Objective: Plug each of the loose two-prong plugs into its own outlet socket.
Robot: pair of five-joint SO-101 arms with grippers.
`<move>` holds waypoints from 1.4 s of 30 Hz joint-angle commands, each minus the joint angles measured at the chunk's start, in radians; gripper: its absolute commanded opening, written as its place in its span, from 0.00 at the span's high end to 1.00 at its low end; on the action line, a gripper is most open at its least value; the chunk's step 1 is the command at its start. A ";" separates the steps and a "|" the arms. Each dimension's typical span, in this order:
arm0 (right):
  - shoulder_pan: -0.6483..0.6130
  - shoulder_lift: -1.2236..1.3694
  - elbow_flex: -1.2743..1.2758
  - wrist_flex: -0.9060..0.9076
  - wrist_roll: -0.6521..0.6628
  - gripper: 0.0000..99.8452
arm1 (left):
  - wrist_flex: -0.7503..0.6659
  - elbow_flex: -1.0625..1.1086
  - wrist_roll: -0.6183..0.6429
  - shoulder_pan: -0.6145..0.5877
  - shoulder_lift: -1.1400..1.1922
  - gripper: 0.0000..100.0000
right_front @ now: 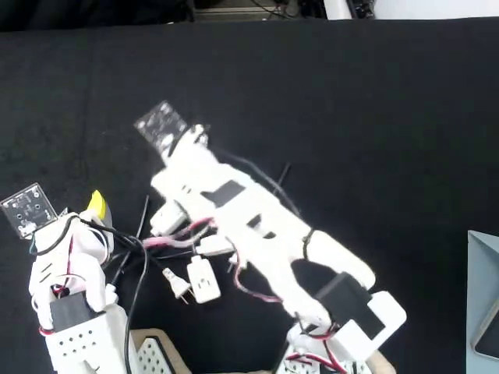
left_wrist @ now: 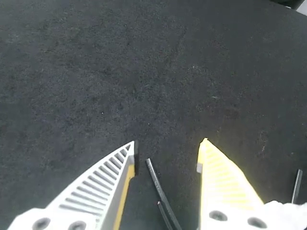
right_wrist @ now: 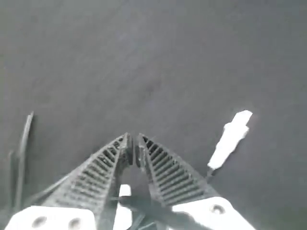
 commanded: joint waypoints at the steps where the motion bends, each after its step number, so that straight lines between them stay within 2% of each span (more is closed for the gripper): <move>1: 0.084 -0.013 -0.104 -0.002 -0.003 0.99 | -0.025 -0.012 0.003 -0.007 -0.009 0.78; 6: 0.118 -0.021 -0.111 0.018 -0.009 0.98 | -0.025 -0.012 0.003 -0.007 -0.009 0.78; 11: 0.035 -0.035 -0.117 0.121 -0.009 0.98 | -0.025 -0.012 0.003 -0.007 -0.009 0.78; 13: 0.002 -0.081 -0.127 0.167 -0.011 0.95 | -0.026 -0.012 0.003 -0.013 -0.009 0.78; 18: -0.034 -0.286 -0.189 0.341 -0.011 0.77 | -0.029 -0.019 0.003 -0.015 -0.009 0.78; 21: -0.031 -0.406 -0.280 0.485 -0.011 0.73 | -0.032 -0.035 0.003 -0.015 -0.009 0.78; 27: -0.018 -0.549 -0.496 0.789 -0.012 0.76 | -0.025 -0.101 -0.075 -0.005 -0.002 0.78; 32: 0.101 -0.578 -0.538 1.008 -0.049 0.85 | -0.005 -0.153 -0.143 0.005 0.000 0.78; 37: 0.230 -0.579 -0.544 1.158 -0.089 0.94 | 0.175 -0.328 -0.232 0.097 0.017 0.78; 42: 0.319 -0.579 -0.538 1.318 -0.087 0.96 | 0.290 -0.559 -0.238 0.154 0.213 0.78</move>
